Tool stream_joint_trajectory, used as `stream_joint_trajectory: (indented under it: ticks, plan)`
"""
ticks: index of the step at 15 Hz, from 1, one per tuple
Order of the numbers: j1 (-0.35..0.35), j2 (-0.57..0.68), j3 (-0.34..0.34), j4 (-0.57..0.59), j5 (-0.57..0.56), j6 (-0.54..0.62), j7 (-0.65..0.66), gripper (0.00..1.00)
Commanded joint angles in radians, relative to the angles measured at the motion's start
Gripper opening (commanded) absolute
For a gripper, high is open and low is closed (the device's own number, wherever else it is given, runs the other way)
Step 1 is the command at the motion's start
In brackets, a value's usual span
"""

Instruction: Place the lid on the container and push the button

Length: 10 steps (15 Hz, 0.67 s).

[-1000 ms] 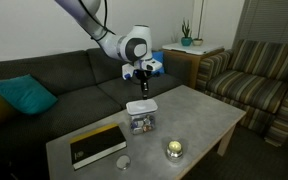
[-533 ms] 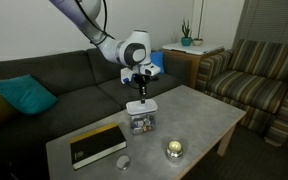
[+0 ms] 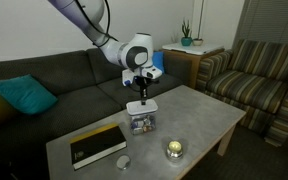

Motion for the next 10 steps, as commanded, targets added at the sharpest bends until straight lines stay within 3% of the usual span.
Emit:
stream_joint_trajectory:
  ticks: [1,8,10]
  plan:
    - [-0.06,0.104,0.05,0.084,0.027,-0.024,-0.056,0.0]
    - [-0.084,0.114,0.063,0.143,0.049,-0.095,-0.063,0.0]
    - [-0.075,0.074,0.052,0.107,0.032,-0.096,-0.052,0.0]
